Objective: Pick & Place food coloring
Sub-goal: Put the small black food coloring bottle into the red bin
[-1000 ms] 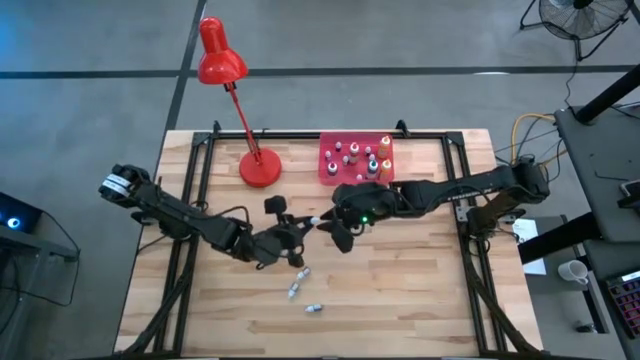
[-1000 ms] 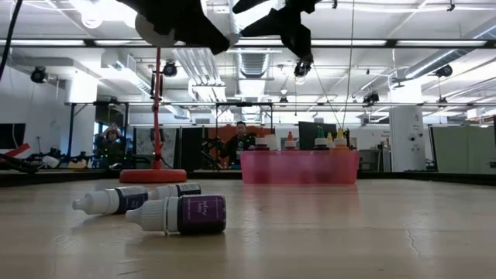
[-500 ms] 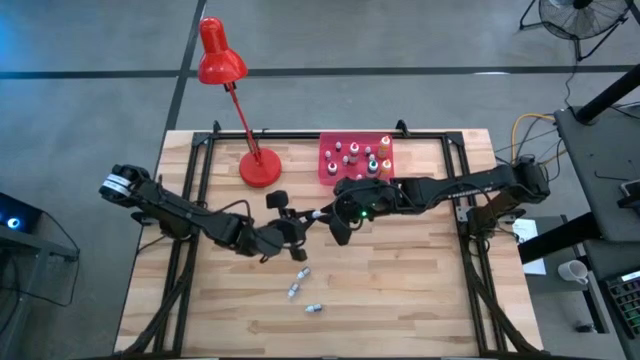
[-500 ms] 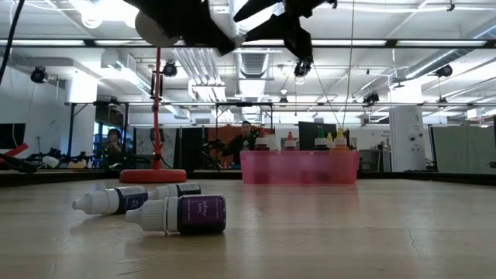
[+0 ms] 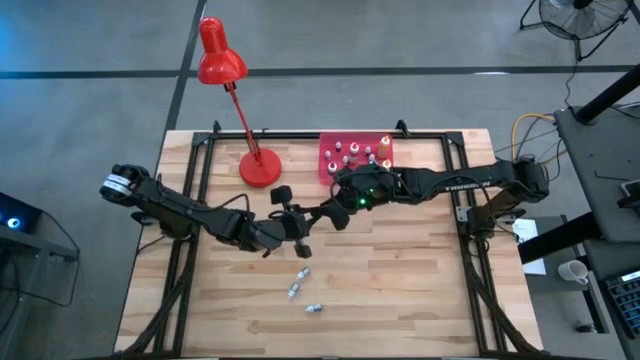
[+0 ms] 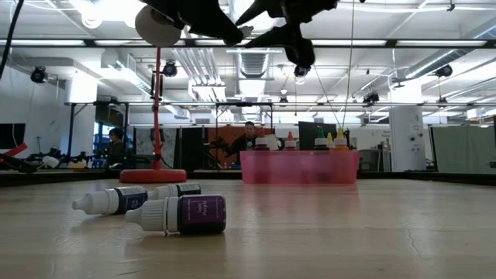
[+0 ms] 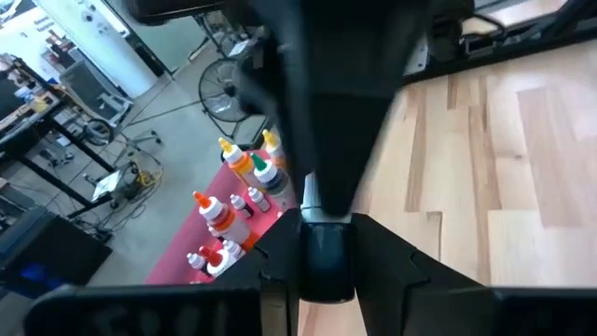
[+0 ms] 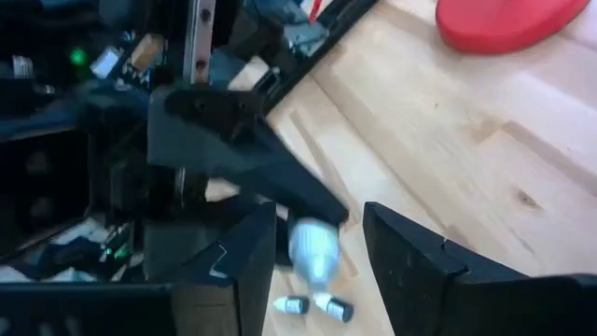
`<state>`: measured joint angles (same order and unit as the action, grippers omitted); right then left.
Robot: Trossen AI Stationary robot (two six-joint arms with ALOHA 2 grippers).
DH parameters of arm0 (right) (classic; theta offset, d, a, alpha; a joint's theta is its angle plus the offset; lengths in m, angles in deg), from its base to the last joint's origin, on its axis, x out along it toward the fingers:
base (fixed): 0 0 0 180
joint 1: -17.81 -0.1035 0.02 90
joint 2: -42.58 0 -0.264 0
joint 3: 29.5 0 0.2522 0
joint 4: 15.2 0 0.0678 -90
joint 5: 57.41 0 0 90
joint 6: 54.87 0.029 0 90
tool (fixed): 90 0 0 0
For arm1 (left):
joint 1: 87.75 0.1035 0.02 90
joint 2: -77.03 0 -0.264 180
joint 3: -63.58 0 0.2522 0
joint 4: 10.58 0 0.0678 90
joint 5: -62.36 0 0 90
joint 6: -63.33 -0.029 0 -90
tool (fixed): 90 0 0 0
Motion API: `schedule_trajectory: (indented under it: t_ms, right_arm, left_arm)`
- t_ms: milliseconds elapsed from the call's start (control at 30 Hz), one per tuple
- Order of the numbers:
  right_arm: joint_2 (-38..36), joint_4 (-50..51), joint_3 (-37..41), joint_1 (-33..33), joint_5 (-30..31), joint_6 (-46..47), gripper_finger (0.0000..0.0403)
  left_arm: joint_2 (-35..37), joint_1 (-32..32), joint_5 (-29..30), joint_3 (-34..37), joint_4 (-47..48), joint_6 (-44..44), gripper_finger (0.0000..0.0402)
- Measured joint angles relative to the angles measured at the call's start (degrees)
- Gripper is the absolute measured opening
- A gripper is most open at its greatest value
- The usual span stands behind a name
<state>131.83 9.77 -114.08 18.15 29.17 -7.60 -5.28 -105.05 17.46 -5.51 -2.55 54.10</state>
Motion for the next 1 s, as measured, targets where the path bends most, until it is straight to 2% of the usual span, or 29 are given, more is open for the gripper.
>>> schedule_trajectory:
  t_ms: [167,400,667,1000]
  right_arm:
    - [-1.55,5.03,0.02,0.08,-2.33,-0.04,0.0145]
    - [-2.16,4.25,0.02,0.45,-2.81,-0.13,0.0142]
    - [-1.84,2.53,0.02,0.61,-2.75,-0.11,0.0154]
    - [-1.81,3.51,0.02,0.61,-3.27,-0.39,0.0111]
  left_arm:
    - [0.06,0.02,0.13,-0.21,2.88,3.12,0.0055]
    - [0.06,0.11,-2.14,-1.47,2.73,3.37,0.0055]
    - [0.06,0.38,-2.14,-1.70,2.71,3.85,0.0055]
    - [0.06,0.50,-2.08,-1.68,2.66,4.90,0.0055]
